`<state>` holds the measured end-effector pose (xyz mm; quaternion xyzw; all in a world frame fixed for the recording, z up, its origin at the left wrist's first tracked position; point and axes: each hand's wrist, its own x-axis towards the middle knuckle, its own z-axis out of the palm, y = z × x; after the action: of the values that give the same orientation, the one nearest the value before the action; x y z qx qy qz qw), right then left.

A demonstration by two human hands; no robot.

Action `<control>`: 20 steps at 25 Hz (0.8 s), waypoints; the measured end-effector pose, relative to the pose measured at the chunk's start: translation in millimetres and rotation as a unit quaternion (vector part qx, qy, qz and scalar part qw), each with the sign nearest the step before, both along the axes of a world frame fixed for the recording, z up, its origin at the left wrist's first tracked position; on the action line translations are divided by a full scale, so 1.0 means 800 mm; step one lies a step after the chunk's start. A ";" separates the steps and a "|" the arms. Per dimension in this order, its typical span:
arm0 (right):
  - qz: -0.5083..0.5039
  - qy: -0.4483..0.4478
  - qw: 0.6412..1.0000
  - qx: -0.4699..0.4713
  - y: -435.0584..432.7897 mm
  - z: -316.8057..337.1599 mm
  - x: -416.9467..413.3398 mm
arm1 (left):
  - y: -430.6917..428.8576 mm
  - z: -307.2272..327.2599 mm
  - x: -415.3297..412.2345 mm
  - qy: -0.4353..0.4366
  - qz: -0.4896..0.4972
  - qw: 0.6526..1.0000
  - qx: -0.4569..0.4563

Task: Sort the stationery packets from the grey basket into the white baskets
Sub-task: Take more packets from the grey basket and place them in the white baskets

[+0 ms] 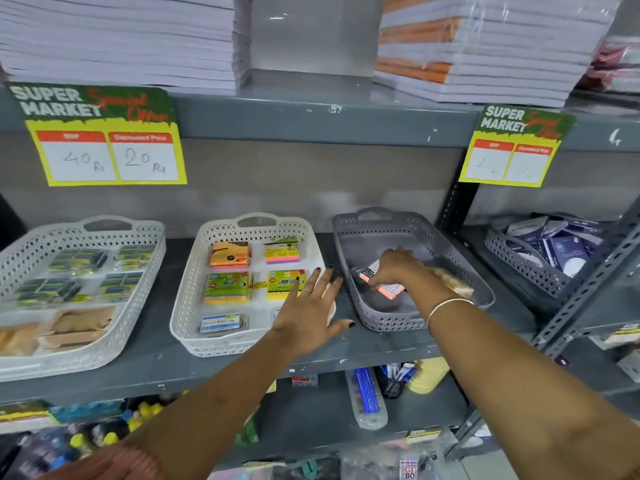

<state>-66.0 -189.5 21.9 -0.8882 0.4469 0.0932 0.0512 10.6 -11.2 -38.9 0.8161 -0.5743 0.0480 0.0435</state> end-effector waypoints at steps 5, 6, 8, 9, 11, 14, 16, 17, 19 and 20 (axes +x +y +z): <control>0.076 -0.059 0.995 -0.035 0.040 0.034 0.062 | 0.090 0.006 0.073 0.014 0.120 0.985 -0.120; 0.101 -0.065 0.992 -0.039 0.055 0.038 0.078 | 0.116 0.001 0.091 0.037 0.157 0.975 -0.153; 0.138 -0.072 0.987 -0.041 0.086 0.038 0.109 | 0.160 -0.009 0.118 0.074 0.209 0.956 -0.194; 0.151 -0.071 0.985 -0.033 0.102 0.034 0.125 | 0.177 -0.013 0.126 0.086 0.216 0.951 -0.203; 0.190 -0.055 0.980 -0.013 0.131 0.022 0.152 | 0.207 -0.023 0.131 0.106 0.197 0.952 -0.208; 0.222 -0.004 0.975 0.009 0.153 -0.004 0.178 | 0.243 -0.047 0.129 0.119 0.173 0.964 -0.161; 0.223 0.039 0.974 0.022 0.149 -0.024 0.187 | 0.261 -0.064 0.134 0.098 0.172 0.975 -0.105; 0.223 0.057 0.973 0.027 0.143 -0.034 0.189 | 0.265 -0.070 0.138 0.079 0.171 0.979 -0.077; 0.227 0.080 0.970 0.022 0.131 -0.053 0.190 | 0.266 -0.076 0.144 0.039 0.165 0.985 -0.042; 0.228 0.086 0.969 0.023 0.127 -0.060 0.190 | 0.264 -0.079 0.147 0.032 0.162 0.986 -0.033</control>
<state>86.4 -87.6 -25.8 -0.9539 0.2326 0.1892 0.0102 127.8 199.7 -102.2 0.8976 -0.4310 0.0466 0.0803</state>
